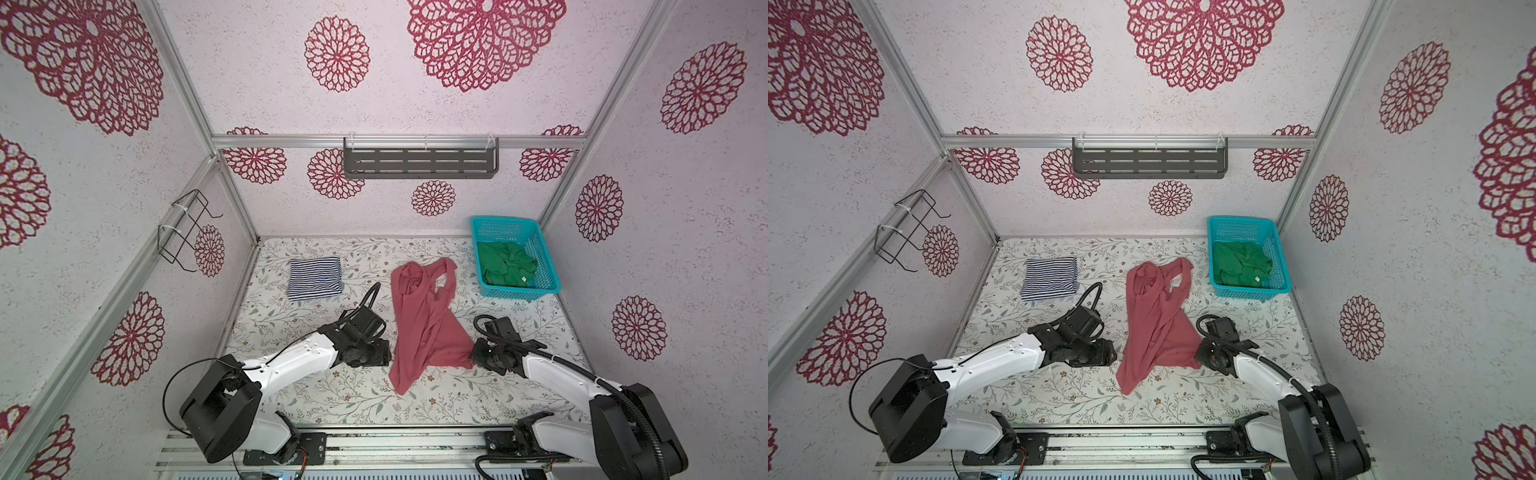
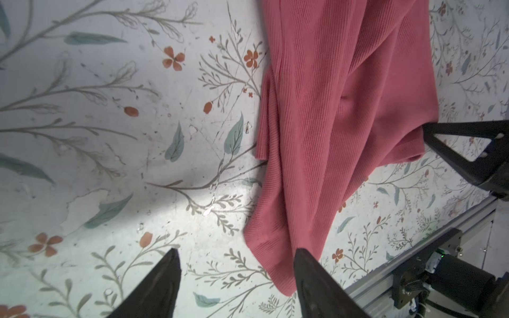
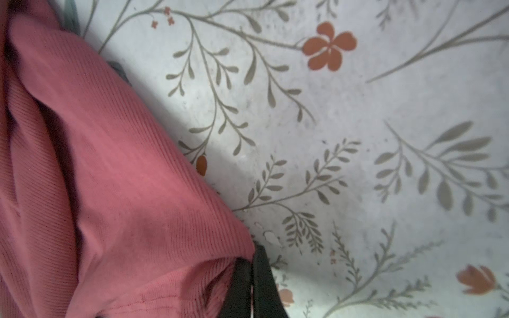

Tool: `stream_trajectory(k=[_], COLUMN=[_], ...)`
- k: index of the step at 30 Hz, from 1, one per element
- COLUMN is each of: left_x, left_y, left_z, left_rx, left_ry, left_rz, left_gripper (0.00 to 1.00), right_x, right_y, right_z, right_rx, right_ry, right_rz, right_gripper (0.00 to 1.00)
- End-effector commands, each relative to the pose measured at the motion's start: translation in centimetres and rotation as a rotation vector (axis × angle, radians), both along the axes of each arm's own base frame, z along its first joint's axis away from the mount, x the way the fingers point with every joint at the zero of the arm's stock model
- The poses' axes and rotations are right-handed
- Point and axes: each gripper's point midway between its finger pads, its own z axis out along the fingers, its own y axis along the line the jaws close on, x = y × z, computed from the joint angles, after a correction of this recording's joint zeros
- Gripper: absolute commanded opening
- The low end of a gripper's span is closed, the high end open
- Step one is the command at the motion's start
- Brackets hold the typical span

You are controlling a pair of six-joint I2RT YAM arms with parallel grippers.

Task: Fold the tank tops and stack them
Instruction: 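Pull the pink top's hem toward the robot with both grippers, straightening it, then lift the pink top high with both grippers, raising it off the mat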

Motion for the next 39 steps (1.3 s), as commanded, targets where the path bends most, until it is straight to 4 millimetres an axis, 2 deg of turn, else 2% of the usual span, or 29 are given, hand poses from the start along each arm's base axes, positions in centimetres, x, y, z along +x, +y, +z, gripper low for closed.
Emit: stream_trajectory(k=[1,5,14,16,21,28,32,36,39], left_x=[0.3,-0.1,-2.6,-3.3,-3.2,-4.1,-4.5,-4.0,-2.5], left_y=[-0.6,-1.9,-4.4,-4.6,-4.3,-4.2,-4.3,-4.6,-4.4], left_z=[-0.8,-1.4,-2.7,-3.0,-4.3,-5.8,-7.1,-7.4,-6.0], left_rx=[0.016,0.023,0.013,0.030,0.100,0.149,0.186,0.201,0.174], left_ry=[0.018,0.029,0.123,0.135,0.154,0.185,0.224,0.227,0.186], left_rz=[-0.019,-0.082,-0.188,-0.212,-0.239,-0.301,-0.313,-0.297,-0.245], left_gripper=[0.52,0.34,0.35,0.35,0.38,0.32,0.21,0.00,0.00], right_x=[-2.8,-2.7,-2.3,-2.3,-2.1,-2.0,-1.8,-1.4,-0.7], right_y=[-1.2,-1.1,-1.0,-1.0,-0.9,-1.3,-1.5,-1.3,-1.1], right_z=[-2.3,-2.5,-2.5,-2.5,-2.4,-2.0,-1.8,-1.2,0.4], right_rx=[-0.057,-0.056,-0.058,-0.056,-0.056,-0.069,-0.068,-0.062,-0.060], right_ry=[0.118,0.121,0.121,0.120,0.120,0.110,0.104,0.100,0.077], right_rz=[0.011,0.020,0.023,0.022,0.027,0.024,0.019,0.024,0.039], right_gripper=[0.00,0.00,0.00,0.00,0.00,0.00,0.00,0.00,0.00])
